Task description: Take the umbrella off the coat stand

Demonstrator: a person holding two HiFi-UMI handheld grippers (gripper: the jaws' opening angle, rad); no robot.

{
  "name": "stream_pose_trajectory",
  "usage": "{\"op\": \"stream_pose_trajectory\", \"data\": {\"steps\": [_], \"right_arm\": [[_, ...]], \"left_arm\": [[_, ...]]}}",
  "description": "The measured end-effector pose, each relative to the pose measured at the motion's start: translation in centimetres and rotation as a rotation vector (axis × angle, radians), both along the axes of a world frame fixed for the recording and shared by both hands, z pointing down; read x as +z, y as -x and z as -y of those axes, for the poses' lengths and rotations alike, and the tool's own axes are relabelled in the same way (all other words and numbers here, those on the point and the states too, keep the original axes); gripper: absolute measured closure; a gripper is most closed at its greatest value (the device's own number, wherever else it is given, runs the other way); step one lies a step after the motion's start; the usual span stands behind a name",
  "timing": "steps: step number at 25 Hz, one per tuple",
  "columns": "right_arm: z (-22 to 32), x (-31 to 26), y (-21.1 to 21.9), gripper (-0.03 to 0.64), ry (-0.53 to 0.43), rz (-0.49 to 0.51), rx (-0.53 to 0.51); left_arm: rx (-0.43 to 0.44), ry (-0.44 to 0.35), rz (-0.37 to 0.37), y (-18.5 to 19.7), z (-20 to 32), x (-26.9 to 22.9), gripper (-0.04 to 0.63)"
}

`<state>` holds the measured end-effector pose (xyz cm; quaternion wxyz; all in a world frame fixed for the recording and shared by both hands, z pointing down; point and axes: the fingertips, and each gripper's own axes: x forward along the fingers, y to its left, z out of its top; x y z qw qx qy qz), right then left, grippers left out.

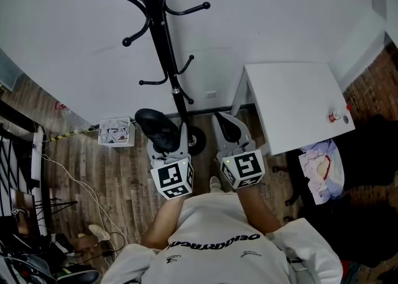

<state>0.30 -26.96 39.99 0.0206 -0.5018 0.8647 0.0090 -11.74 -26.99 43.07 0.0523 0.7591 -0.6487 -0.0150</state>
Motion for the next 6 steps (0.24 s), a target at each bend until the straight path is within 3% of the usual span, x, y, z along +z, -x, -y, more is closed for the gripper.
{"op": "stream_pose_trajectory", "data": {"steps": [6], "right_arm": [[1.4,-0.1,-0.2,0.617,0.009,-0.003,-0.001]], "left_arm": [[-0.003,0.010,0.000,-0.3,1.3,0.0,0.331]]}}
